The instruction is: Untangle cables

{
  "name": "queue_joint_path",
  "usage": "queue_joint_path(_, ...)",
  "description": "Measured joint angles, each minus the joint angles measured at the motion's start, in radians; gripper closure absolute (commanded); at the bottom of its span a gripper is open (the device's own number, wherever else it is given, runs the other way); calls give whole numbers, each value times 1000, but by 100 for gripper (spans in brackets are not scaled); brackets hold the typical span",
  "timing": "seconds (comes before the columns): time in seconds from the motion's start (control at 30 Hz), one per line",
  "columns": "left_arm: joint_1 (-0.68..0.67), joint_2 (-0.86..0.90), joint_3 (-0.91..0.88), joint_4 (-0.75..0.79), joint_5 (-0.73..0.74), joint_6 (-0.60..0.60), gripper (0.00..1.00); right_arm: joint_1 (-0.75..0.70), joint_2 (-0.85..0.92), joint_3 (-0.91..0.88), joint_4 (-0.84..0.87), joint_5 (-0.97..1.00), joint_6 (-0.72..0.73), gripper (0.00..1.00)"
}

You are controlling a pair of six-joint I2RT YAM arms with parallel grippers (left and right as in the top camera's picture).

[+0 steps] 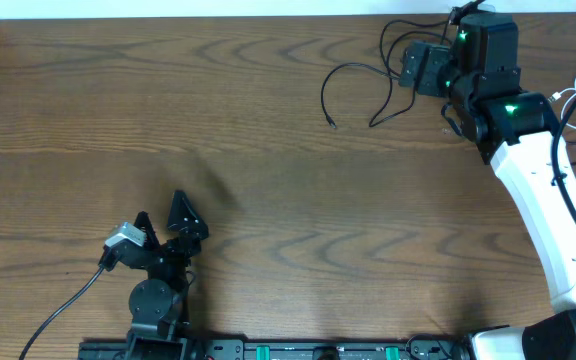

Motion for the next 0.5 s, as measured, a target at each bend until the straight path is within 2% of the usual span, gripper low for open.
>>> queue_joint_path(0.23, 27, 0, 5, -12, 29, 123, 2, 0, 0, 0, 0, 0, 0, 1)
queue_joint_path(0.5, 53, 0, 12, -31, 139, 281, 2, 0, 0, 0, 0, 0, 0, 1)
